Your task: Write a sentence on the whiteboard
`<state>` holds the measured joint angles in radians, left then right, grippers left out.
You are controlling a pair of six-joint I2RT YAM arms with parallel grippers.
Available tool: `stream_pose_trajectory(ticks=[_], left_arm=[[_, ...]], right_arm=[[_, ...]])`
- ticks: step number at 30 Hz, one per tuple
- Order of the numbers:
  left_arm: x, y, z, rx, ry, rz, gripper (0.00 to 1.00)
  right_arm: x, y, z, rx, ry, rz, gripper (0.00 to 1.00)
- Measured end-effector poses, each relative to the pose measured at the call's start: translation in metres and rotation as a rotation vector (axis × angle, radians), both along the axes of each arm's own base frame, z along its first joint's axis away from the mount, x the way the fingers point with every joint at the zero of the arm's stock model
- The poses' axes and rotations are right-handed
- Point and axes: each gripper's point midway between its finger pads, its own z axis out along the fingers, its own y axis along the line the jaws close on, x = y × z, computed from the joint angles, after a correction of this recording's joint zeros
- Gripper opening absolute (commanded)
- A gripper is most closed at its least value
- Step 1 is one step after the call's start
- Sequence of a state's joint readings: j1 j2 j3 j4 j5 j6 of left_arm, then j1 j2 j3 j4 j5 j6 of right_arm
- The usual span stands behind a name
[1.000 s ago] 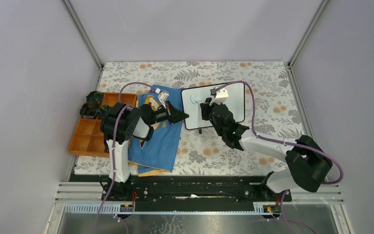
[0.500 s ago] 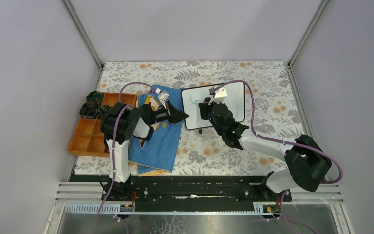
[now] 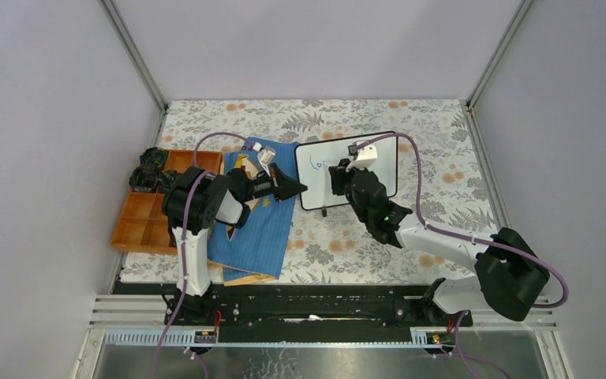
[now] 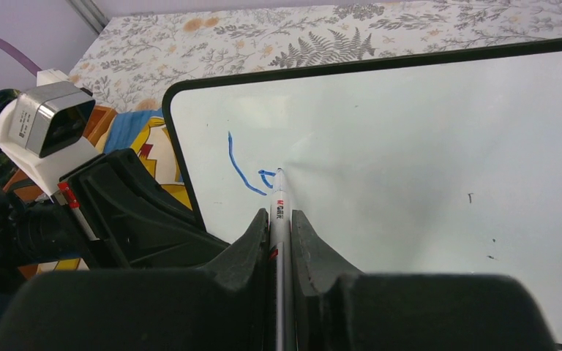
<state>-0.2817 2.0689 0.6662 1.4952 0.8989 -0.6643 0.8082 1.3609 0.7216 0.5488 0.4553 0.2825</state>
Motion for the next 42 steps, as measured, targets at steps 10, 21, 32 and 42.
stream_pose_trajectory(ticks=[10, 21, 32, 42], left_arm=[[-0.0010, -0.0015, 0.0007, 0.003, -0.010, -0.005, 0.08], [-0.0012, -0.0017, -0.0012, 0.009, -0.006, -0.005, 0.00], [-0.0002, 0.0002, -0.0027, 0.015, -0.004, -0.002, 0.00], [0.0006, 0.0033, -0.0036, 0.035, -0.005, -0.005, 0.00]], right_arm=[[-0.0023, -0.0062, 0.0039, 0.005, -0.010, -0.014, 0.00], [-0.0015, -0.0047, -0.0019, -0.004, -0.001, -0.010, 0.00], [-0.0017, -0.0039, -0.0020, -0.004, 0.000, -0.005, 0.00], [-0.0023, -0.0047, 0.0021, 0.004, -0.007, -0.005, 0.00]])
